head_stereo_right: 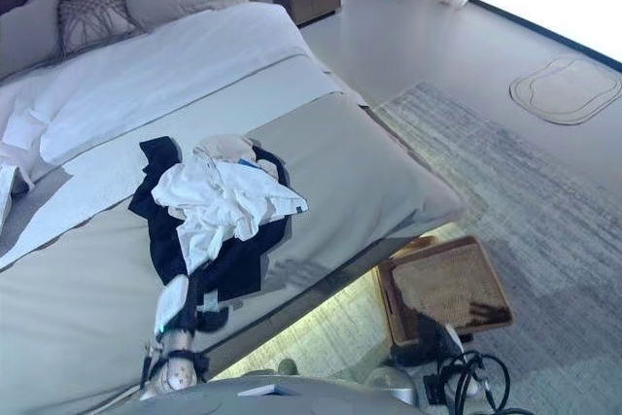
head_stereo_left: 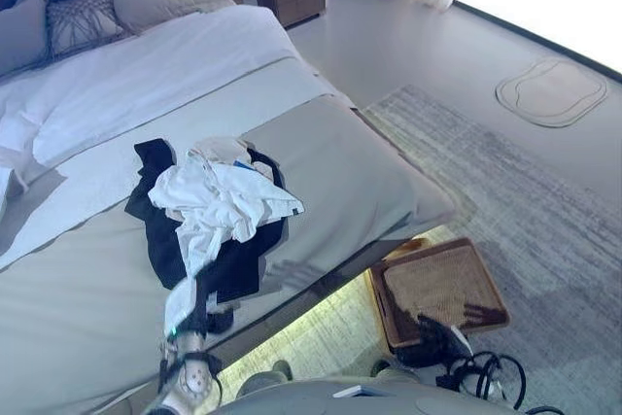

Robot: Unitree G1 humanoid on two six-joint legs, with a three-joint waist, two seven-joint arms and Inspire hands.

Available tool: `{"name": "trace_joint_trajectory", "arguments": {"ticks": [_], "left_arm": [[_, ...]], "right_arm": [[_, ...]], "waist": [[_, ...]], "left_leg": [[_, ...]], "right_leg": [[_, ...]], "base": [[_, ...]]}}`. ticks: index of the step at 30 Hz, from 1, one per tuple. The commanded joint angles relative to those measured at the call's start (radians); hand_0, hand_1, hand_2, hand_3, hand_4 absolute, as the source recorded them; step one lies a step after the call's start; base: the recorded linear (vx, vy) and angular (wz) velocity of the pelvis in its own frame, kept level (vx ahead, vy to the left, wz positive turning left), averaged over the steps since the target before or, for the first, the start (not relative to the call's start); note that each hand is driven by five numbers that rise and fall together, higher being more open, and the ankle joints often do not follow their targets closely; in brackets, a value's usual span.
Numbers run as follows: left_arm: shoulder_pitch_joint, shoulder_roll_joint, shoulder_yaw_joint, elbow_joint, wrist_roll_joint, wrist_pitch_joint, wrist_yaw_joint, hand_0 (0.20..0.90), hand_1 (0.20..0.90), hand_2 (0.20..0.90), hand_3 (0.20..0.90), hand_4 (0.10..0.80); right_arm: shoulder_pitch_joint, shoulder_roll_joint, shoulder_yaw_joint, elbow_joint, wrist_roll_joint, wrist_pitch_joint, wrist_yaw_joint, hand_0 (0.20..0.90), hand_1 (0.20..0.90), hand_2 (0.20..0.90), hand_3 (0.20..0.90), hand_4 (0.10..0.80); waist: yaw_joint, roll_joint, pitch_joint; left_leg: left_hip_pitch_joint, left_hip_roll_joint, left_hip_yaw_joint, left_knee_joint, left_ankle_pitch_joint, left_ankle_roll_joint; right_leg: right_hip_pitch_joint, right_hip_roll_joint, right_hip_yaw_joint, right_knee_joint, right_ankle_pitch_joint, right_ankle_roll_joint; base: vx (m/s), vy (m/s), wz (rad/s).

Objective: Pick up the clothes from the bed and place them into the basket

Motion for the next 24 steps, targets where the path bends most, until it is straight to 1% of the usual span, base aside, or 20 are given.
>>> {"name": "trace_joint_trajectory", "arguments": {"ticks": [1, 4, 5, 6, 7, 8, 10, 12, 14, 17, 19, 20, 21, 22, 23, 24], "left_arm": [[-0.071, 0.133, 0.058, -0.171, 0.137, 0.038, 0.168, 0.900, 0.900, 0.900, 0.900, 0.800], [-0.057, 0.161, 0.084, -0.255, 0.180, 0.066, 0.190, 0.900, 0.900, 0.900, 0.900, 0.800], [-0.055, 0.165, 0.088, -0.264, 0.190, 0.071, 0.213, 0.900, 0.900, 0.900, 0.900, 0.800], [-0.050, 0.180, 0.088, -0.313, 0.161, 0.082, 0.203, 0.900, 0.900, 0.900, 0.900, 0.800], [-0.053, 0.181, 0.090, -0.337, 0.114, 0.079, 0.198, 0.900, 0.900, 0.900, 0.900, 0.800], [-0.066, 0.174, 0.085, -0.338, 0.093, 0.063, 0.203, 0.900, 0.900, 0.900, 0.900, 0.800], [-0.090, 0.164, 0.073, -0.337, 0.065, 0.034, 0.198, 0.900, 0.900, 0.900, 0.900, 0.800], [-0.111, 0.150, 0.049, -0.324, 0.049, 0.015, 0.189, 0.900, 0.900, 0.900, 0.900, 0.800], [-0.110, 0.133, 0.045, -0.307, 0.013, -0.003, 0.169, 0.900, 0.900, 0.900, 0.900, 0.800], [-0.088, 0.123, 0.054, -0.307, 0.010, -0.016, 0.135, 0.900, 0.900, 0.900, 0.900, 0.800], [-0.073, 0.127, 0.058, -0.330, 0.003, -0.008, 0.118, 0.900, 0.900, 0.900, 0.900, 0.800], [-0.066, 0.136, 0.062, -0.346, -0.007, -0.003, 0.103, 0.900, 0.900, 0.900, 0.900, 0.800], [-0.062, 0.147, 0.067, -0.360, -0.010, -0.001, 0.084, 0.900, 0.900, 0.900, 0.900, 0.800], [-0.059, 0.157, 0.068, -0.369, -0.006, -0.003, 0.075, 0.900, 0.900, 0.900, 0.900, 0.800], [-0.057, 0.174, 0.064, -0.378, 0.000, 0.001, 0.062, 0.900, 0.900, 0.900, 0.900, 0.800], [-0.065, 0.189, 0.054, -0.385, -0.015, 0.011, 0.056, 0.900, 0.900, 0.900, 0.900, 0.800]], "right_arm": [[-0.079, -0.052, 0.076, -0.190, -0.184, -0.116, -0.154, 0.900, 0.900, 0.900, 0.900, 0.800], [-0.079, -0.078, 0.108, -0.288, -0.304, -0.090, -0.227, 0.900, 0.900, 0.900, 0.900, 0.800], [-0.081, -0.083, 0.113, -0.299, -0.351, -0.106, -0.256, 0.900, 0.900, 0.900, 0.900, 0.800], [-0.091, -0.110, 0.137, -0.378, -0.375, -0.058, -0.274, 0.900, 0.900, 0.900, 0.900, 0.800], [-0.117, -0.141, 0.158, -0.441, -0.406, -0.023, -0.305, 0.900, 0.900, 0.900, 0.900, 0.800], [-0.143, -0.158, 0.170, -0.462, -0.402, -0.002, -0.324, 0.900, 0.900, 0.900, 0.900, 0.800], [-0.188, -0.186, 0.179, -0.480, -0.397, 0.017, -0.345, 0.900, 0.900, 0.900, 0.900, 0.800], [-0.260, -0.220, 0.196, -0.479, -0.382, 0.027, -0.336, 0.900, 0.900, 0.900, 0.900, 0.800], [-0.314, -0.238, 0.215, -0.492, -0.368, 0.041, -0.329, 0.900, 0.900, 0.900, 0.900, 0.800], [-0.365, -0.241, 0.224, -0.518, -0.358, 0.083, -0.313, 0.900, 0.900, 0.900, 0.900, 0.800], [-0.389, -0.237, 0.224, -0.545, -0.341, 0.111, -0.303, 0.900, 0.900, 0.900, 0.900, 0.800], [-0.400, -0.233, 0.220, -0.561, -0.342, 0.126, -0.300, 0.900, 0.900, 0.900, 0.900, 0.800], [-0.408, -0.230, 0.216, -0.581, -0.341, 0.140, -0.298, 0.900, 0.900, 0.900, 0.900, 0.800], [-0.413, -0.230, 0.213, -0.595, -0.339, 0.153, -0.297, 0.900, 0.900, 0.900, 0.900, 0.800], [-0.426, -0.230, 0.212, -0.614, -0.335, 0.170, -0.297, 0.900, 0.900, 0.900, 0.900, 0.800], [-0.445, -0.234, 0.217, -0.620, -0.330, 0.182, -0.299, 0.900, 0.900, 0.900, 0.900, 0.800]], "waist": [[0.022, -0.052, -0.015], [0.034, -0.058, -0.015], [0.038, -0.059, -0.014], [0.049, -0.063, -0.008], [0.065, -0.071, -0.005], [0.074, -0.077, 0.003], [0.088, -0.086, 0.015], [0.116, -0.095, 0.033], [0.137, -0.103, 0.035], [0.164, -0.113, 0.033], [0.181, -0.114, 0.035], [0.189, -0.112, 0.040], [0.196, -0.110, 0.051], [0.196, -0.108, 0.055], [0.195, -0.113, 0.073], [0.190, -0.117, 0.084]], "left_leg": [[-0.017, -0.078, -0.069, 0.005, -0.082, 0.017], [-0.030, -0.078, -0.078, 0.018, -0.081, 0.011], [-0.033, -0.078, -0.079, 0.021, -0.081, 0.010], [-0.043, -0.080, -0.089, 0.039, -0.086, 0.006], [-0.076, -0.079, -0.085, 0.070, -0.082, -0.003], [-0.098, -0.075, -0.067, 0.096, -0.081, -0.009], [-0.134, -0.070, -0.049, 0.137, -0.085, -0.017], [-0.158, -0.072, -0.061, 0.161, -0.092, -0.018], [-0.162, -0.078, -0.078, 0.152, -0.089, -0.010], [-0.142, -0.084, -0.095, 0.128, -0.093, 0.005], [-0.133, -0.085, -0.100, 0.116, -0.093, 0.021], [-0.130, -0.085, -0.102, 0.113, -0.092, 0.031], [-0.128, -0.087, -0.106, 0.118, -0.098, 0.045], [-0.134, -0.086, -0.114, 0.123, -0.097, 0.051], [-0.135, -0.091, -0.128, 0.135, -0.107, 0.055], [-0.143, -0.093, -0.143, 0.147, -0.110, 0.050]], "right_leg": [[-0.023, 0.016, 0.089, 0.021, -0.031, 0.015], [-0.023, 0.010, 0.073, 0.017, -0.029, 0.016], [-0.023, 0.009, 0.070, 0.016, -0.029, 0.015], [-0.020, 0.006, 0.064, 0.017, -0.032, 0.013], [-0.029, -0.001, 0.045, 0.021, -0.031, 0.007], [-0.033, -0.008, 0.026, 0.028, -0.033, 0.003], [-0.043, -0.023, -0.003, 0.043, -0.035, -0.002], [-0.053, -0.039, -0.025, 0.069, -0.042, -0.003], [-0.061, -0.046, -0.033, 0.083, -0.043, -0.001], [-0.058, -0.053, -0.041, 0.112, -0.055, 0.005], [-0.069, -0.054, -0.047, 0.178, -0.081, 0.006], [-0.089, -0.054, -0.047, 0.245, -0.088, 0.010], [-0.128, -0.064, -0.038, 0.353, -0.092, 0.020], [-0.160, -0.065, -0.027, 0.399, -0.076, 0.028], [-0.192, -0.064, 0.003, 0.425, -0.069, 0.038], [-0.199, -0.052, 0.033, 0.378, -0.068, 0.035]], "base": [[-0.037, -0.051, 0.03], [-0.021, -0.033, 0.10], [-0.020, -0.023, 0.08], [-0.074, -0.023, 0.12], [-0.129, -0.017, 0.27], [-0.158, 0.005, 0.44], [-0.132, 0.020, 0.65], [-0.073, 0.042, 0.67], [0.030, 0.091, 0.50], [0.107, 0.114, 0.33], [0.116, 0.114, 0.24], [0.105, 0.091, 0.17], [0.084, 0.062, 0.22], [0.091, -0.010, 0.28], [0.072, -0.100, 0.36], [0.046, -0.145, 0.32]]}}
